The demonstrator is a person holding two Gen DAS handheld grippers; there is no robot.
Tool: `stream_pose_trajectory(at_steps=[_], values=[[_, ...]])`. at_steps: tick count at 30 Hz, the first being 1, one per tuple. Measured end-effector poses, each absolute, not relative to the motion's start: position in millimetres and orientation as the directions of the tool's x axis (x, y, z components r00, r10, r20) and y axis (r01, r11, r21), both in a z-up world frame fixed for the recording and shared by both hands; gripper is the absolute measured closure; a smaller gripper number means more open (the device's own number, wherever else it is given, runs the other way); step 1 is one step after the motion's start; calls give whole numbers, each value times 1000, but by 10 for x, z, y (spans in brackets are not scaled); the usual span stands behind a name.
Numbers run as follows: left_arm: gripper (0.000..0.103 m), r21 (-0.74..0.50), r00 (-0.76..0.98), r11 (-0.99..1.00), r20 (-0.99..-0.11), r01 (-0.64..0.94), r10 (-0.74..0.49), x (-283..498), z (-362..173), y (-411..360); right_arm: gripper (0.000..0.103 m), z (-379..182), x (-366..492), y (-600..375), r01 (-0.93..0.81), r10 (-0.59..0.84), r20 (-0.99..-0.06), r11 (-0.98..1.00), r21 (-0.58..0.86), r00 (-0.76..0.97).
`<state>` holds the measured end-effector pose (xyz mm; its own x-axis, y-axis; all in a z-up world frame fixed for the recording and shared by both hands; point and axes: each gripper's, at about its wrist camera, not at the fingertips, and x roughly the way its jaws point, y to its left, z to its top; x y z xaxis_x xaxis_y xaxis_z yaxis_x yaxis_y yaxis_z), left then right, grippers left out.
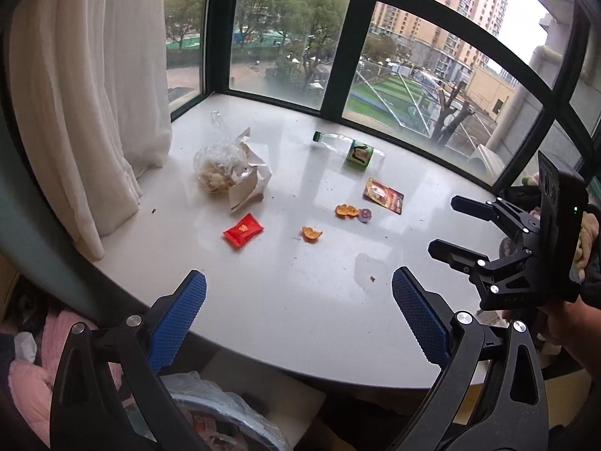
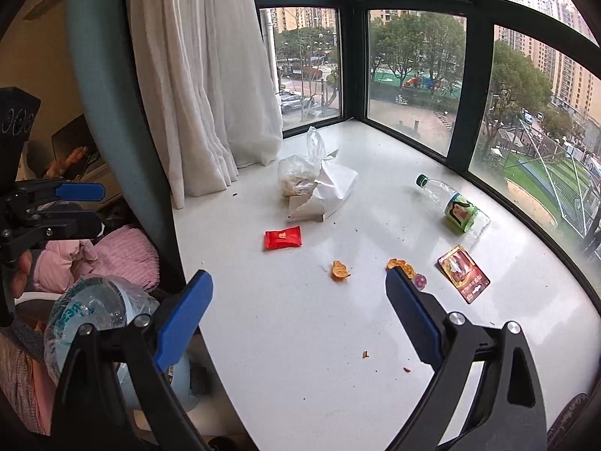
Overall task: Collect trash
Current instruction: 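Move both tools back toward the bottle on the sill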
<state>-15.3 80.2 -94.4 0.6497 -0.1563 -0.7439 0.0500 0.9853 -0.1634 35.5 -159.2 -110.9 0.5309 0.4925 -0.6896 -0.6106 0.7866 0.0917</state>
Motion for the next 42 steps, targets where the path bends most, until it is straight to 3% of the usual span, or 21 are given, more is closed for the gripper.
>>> stream_pose_trajectory(at_steps=[12, 42], values=[[7, -163, 643, 982, -742, 99, -188, 771, -922, 466, 13, -1083, 1135, -2009, -559, 469, -676, 823, 100, 569], [7, -139, 609, 990, -787, -16, -101, 2458, -1371, 528, 13, -1393, 3002, -2254, -586, 454, -708, 807, 69, 541]])
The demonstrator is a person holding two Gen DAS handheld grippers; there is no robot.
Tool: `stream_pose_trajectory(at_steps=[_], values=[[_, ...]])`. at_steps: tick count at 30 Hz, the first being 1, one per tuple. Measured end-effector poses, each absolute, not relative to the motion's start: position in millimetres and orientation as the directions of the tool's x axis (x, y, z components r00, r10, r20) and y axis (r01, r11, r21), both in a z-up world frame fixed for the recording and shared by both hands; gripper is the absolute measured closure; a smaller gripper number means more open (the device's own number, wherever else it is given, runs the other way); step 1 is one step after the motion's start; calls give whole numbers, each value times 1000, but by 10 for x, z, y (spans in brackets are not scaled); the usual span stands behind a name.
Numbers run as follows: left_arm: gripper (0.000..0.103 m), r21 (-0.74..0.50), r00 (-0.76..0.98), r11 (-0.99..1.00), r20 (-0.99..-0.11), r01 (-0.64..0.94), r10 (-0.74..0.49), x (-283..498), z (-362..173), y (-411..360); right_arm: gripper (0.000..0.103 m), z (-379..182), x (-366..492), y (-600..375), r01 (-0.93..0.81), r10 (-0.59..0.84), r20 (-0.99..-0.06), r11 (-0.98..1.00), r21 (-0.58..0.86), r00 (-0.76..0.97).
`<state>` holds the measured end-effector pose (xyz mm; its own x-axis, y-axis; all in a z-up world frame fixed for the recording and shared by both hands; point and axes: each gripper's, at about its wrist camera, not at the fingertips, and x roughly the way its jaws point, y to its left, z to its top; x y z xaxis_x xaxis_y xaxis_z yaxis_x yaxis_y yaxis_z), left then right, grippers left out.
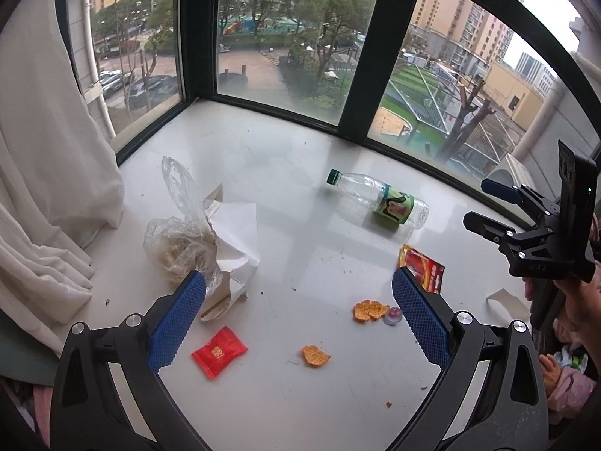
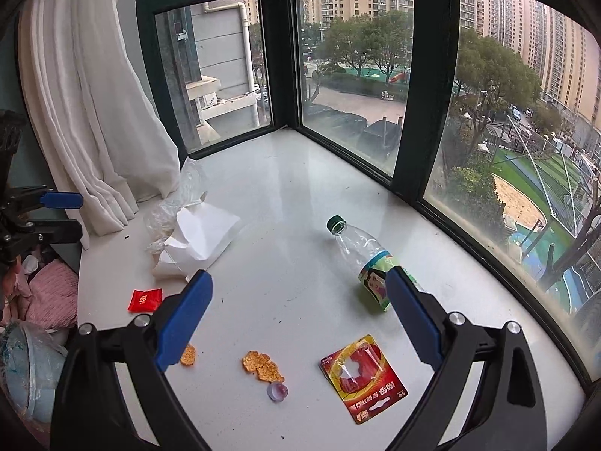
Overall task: Collect trash
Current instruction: 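Move both tools back toward the bottle on the sill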
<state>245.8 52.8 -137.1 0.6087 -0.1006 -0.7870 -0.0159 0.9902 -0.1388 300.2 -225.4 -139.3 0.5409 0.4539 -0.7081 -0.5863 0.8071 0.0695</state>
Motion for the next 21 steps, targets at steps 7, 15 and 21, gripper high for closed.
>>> stream_pose_trajectory(at_steps=[7, 15, 21], values=[[7, -139, 597, 990, -797, -36, -90, 2782, -1534, 634, 13, -1529, 3384, -2281, -580, 445, -716, 811, 68, 538], [7, -142, 572, 988, -816, -56, -85, 3068, -1803, 762, 13, -1864, 3789, -2304, -609, 413, -769, 792, 40, 488], [7, -194, 556, 976, -824, -98, -108, 3232, -2054, 928, 13, -2115, 4066, -2302, -650, 397, -805, 760, 18, 441]])
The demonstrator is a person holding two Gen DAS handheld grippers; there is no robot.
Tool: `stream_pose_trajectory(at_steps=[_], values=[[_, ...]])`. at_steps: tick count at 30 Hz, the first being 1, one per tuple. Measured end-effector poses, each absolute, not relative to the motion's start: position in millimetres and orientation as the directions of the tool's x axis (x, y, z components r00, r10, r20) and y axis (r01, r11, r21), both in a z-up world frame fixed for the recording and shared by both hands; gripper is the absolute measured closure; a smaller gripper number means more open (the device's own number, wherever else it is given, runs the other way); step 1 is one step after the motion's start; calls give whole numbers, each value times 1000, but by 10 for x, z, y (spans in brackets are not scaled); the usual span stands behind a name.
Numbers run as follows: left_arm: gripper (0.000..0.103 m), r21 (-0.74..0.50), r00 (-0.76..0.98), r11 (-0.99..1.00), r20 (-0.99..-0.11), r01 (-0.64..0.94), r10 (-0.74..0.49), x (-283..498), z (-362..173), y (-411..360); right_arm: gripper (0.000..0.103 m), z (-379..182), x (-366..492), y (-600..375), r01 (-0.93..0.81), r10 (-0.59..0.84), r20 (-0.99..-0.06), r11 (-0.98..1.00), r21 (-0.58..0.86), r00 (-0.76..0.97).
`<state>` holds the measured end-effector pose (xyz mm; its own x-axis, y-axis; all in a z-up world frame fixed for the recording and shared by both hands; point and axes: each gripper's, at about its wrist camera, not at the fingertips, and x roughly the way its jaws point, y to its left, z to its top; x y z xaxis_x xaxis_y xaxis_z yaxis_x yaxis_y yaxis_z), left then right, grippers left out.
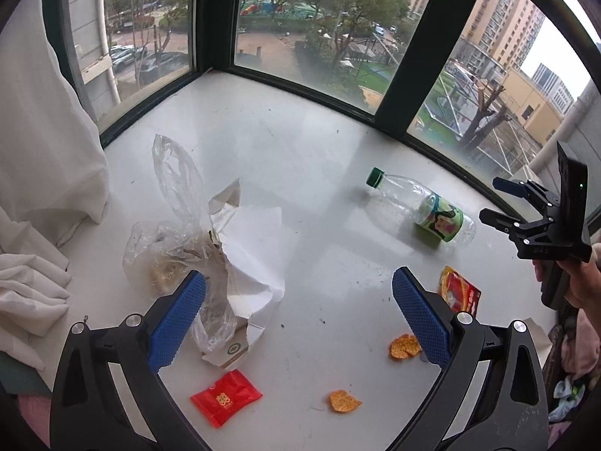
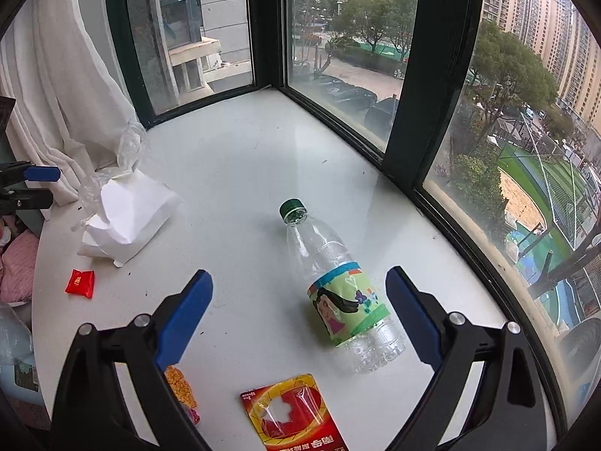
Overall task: Collect trash
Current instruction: 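Move both tools back toward the bottle on the sill, then close the right tool around the painted label of the plastic bottle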
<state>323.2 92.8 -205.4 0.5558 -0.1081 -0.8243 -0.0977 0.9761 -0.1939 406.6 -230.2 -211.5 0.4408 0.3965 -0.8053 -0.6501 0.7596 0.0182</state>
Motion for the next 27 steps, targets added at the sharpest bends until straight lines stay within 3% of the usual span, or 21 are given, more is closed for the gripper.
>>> stream_pose_trajectory(at_steps=[12, 27], values=[[7, -190, 526, 977, -843, -95, -113, 3440, -2406, 1016, 13, -2551, 4415, -2244, -695, 346, -853, 719, -26, 390], [7, -212, 492, 972, -860, -105, -135, 3651, -2757, 1032, 13, -2990, 4659, -2163, -718, 349, -895, 695, 48, 279]])
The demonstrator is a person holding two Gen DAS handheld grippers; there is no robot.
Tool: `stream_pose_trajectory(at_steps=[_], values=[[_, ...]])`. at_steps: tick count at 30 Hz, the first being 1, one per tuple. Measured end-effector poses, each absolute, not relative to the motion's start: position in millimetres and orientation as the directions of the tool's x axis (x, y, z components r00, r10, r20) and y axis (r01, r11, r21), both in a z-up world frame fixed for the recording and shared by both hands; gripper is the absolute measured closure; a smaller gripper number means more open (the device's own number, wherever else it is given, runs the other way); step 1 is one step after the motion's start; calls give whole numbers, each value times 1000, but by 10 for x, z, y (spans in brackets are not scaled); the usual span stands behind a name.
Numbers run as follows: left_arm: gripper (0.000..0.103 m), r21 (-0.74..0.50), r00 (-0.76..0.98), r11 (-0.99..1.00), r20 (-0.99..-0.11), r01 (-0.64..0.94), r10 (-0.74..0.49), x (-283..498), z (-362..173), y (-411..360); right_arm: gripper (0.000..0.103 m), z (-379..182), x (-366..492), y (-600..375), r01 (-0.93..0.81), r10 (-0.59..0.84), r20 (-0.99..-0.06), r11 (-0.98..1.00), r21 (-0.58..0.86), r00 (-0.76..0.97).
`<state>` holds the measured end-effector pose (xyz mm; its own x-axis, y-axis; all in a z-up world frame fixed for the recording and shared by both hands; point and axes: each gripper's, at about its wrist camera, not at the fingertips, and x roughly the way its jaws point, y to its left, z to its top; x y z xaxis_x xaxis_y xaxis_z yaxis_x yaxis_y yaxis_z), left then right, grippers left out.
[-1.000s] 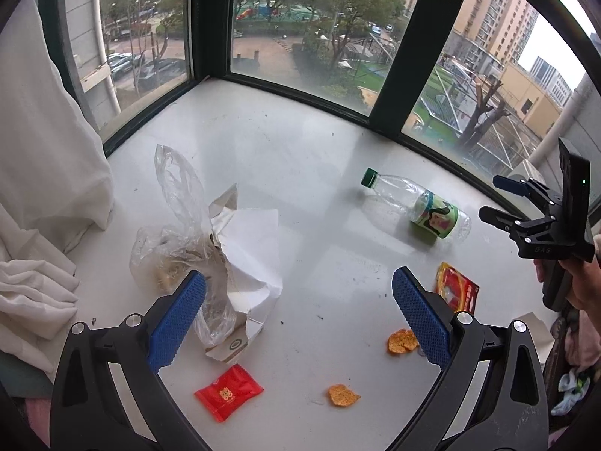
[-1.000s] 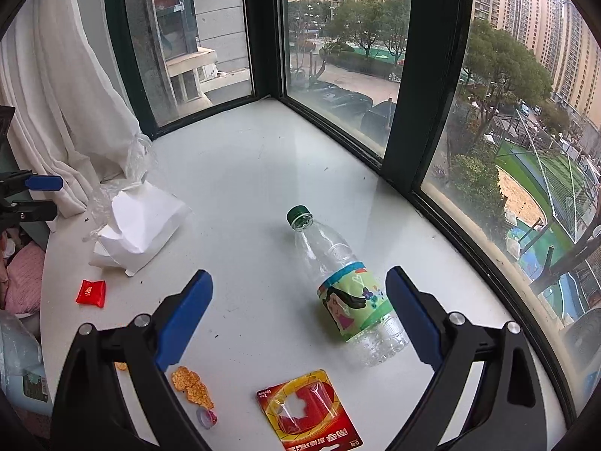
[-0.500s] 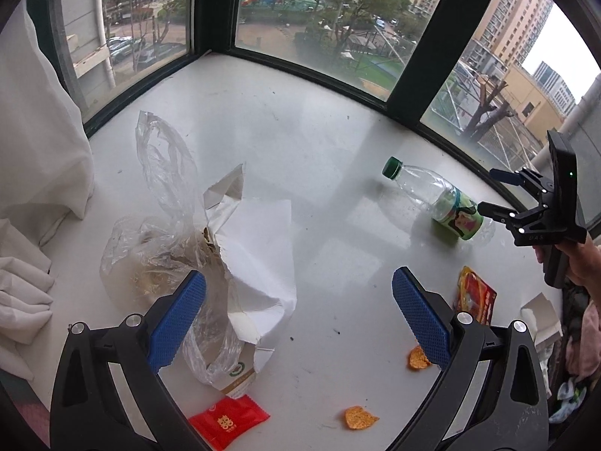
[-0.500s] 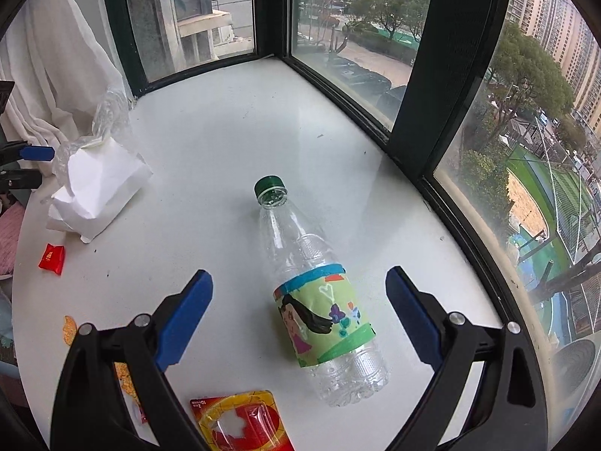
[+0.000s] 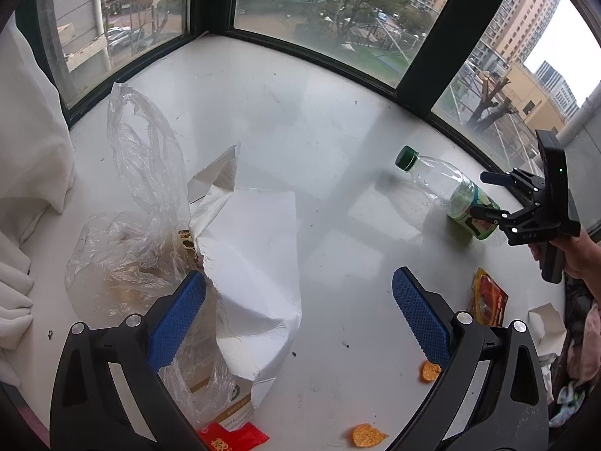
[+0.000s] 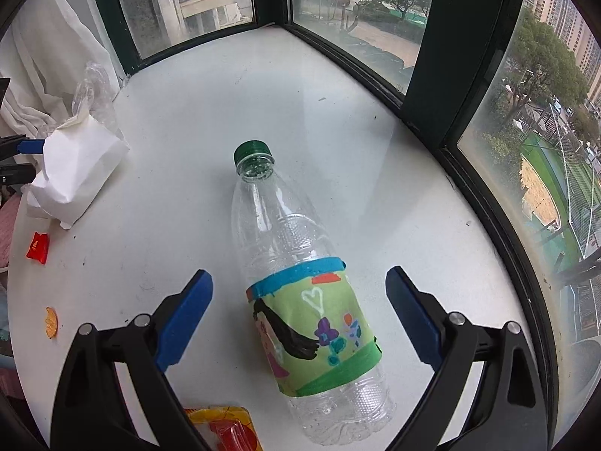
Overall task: Collect trash
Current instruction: 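Close the right tool around the painted label of the plastic bottle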
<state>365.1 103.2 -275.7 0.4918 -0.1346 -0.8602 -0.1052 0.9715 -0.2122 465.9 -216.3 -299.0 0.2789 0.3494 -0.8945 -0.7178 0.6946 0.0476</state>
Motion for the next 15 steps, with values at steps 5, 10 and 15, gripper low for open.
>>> stream_pose_trajectory(at_steps=[5, 10, 15], values=[[7, -217, 498, 971, -856, -102, -139, 3700, -2830, 967, 13, -3054, 4632, -2093, -726, 367, -895, 683, 73, 254], [7, -243, 483, 967, -857, -71, -180, 3785, -2887, 838, 13, -3065, 4638, -2078, -713, 382, -888, 695, 95, 254], [7, -249, 482, 966, -856, -65, -188, 3831, -2955, 773, 13, -3063, 4636, -2056, -711, 390, -884, 696, 102, 255]])
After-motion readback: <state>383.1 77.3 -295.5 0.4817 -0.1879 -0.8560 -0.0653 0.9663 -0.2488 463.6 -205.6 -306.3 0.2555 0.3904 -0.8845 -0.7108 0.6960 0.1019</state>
